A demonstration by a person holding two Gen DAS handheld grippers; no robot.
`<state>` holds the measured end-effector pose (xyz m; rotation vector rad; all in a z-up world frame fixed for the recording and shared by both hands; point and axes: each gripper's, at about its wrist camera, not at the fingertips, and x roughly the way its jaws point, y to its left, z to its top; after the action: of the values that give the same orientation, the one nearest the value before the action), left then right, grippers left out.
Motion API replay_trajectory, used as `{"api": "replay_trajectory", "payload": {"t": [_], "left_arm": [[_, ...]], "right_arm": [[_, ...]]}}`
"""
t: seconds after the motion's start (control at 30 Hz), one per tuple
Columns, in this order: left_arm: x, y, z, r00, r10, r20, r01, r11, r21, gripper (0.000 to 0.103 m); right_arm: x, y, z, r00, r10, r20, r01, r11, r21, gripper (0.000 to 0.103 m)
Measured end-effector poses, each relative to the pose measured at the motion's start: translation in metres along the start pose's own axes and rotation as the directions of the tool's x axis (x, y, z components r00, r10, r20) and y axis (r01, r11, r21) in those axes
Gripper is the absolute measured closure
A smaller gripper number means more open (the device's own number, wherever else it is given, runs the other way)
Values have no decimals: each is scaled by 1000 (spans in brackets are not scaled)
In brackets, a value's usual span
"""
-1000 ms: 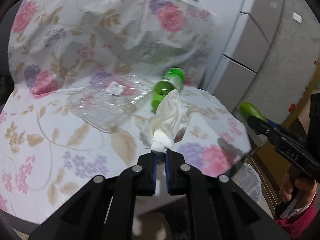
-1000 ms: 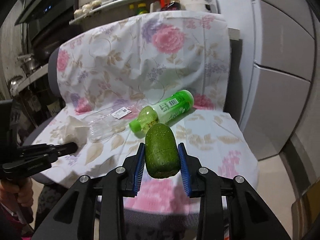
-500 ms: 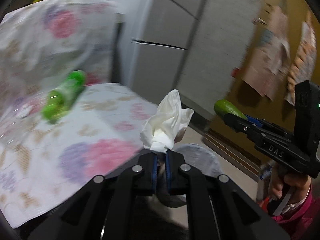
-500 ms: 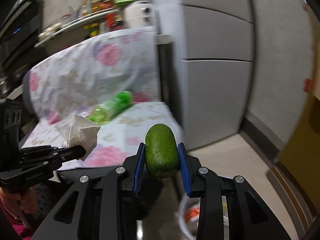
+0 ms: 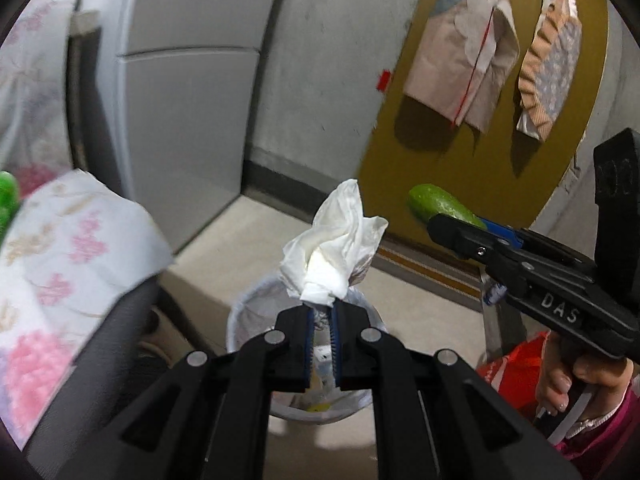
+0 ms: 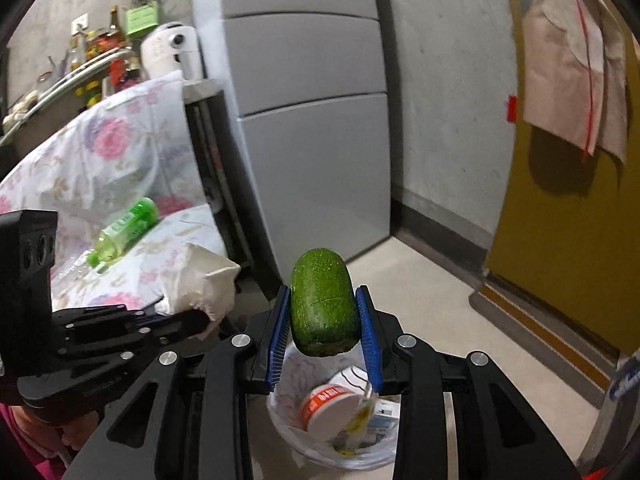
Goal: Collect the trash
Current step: 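Carry the tissue and cucumber to the bin and release both, then move both open tools back to the clear tray and green bottle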
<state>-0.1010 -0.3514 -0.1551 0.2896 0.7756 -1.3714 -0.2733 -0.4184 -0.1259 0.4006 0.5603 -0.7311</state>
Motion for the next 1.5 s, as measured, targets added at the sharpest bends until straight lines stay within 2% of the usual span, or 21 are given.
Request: {"api": "replay_trajectory", "payload": {"t": [0.17, 0.23, 0.27, 0.3, 0.33, 0.43, 0.6, 0.8, 0.9, 1.2, 1.3, 1.37, 1.5], "left_arm": [[28, -3, 3, 999, -4, -42, 4, 1000, 16, 95], [35, -3, 5, 998, 7, -55, -6, 1000, 12, 76], [36, -2, 6, 998, 10, -54, -9, 1000, 7, 58], [37, -1, 7, 998, 16, -53, -16, 1000, 2, 50], [37, 0, 7, 998, 21, -53, -21, 1000, -5, 49], [34, 7, 7, 998, 32, -60, -34, 999, -24, 48], [13, 20, 9, 998, 53, -20, -54, 997, -52, 48], [-24, 33, 10, 994, 110, 29, -108, 993, -56, 48], [-43, 42, 9, 984, 172, 47, -168, 983, -74, 43], [-100, 74, -15, 946, 314, 81, -299, 941, -161, 43], [-121, 84, -26, 925, 369, 94, -349, 919, -185, 41], [-135, 94, -35, 907, 410, 92, -383, 897, -219, 38], [-161, 120, -55, 869, 489, 78, -450, 845, -290, 36]], "right_arm": [[17, -16, -7, 1000, 0, -27, 2, 999, 39, 69], [24, -23, -9, 999, -2, -34, 5, 998, 62, 68], [25, -26, -10, 999, -6, -32, 8, 997, 72, 66], [27, -30, -9, 999, -10, -30, 12, 996, 85, 66], [28, -32, -9, 999, -14, -30, 17, 995, 94, 62], [24, -36, -8, 999, -24, -23, 27, 994, 104, 62], [14, -29, 0, 1000, -25, 8, 24, 995, 97, 62], [-3, 1, 13, 998, 3, 57, -5, 999, 36, 62], [-10, 19, 19, 997, 12, 80, -12, 1000, 2, 62], [-20, 76, 30, 989, 110, 96, -102, 991, -88, 60], [-13, 100, 28, 984, 159, 79, -149, 982, -116, 56], [-4, 120, 25, 980, 193, 50, -184, 973, -142, 51], [14, 158, 21, 967, 253, -12, -251, 949, -191, 48]]}}
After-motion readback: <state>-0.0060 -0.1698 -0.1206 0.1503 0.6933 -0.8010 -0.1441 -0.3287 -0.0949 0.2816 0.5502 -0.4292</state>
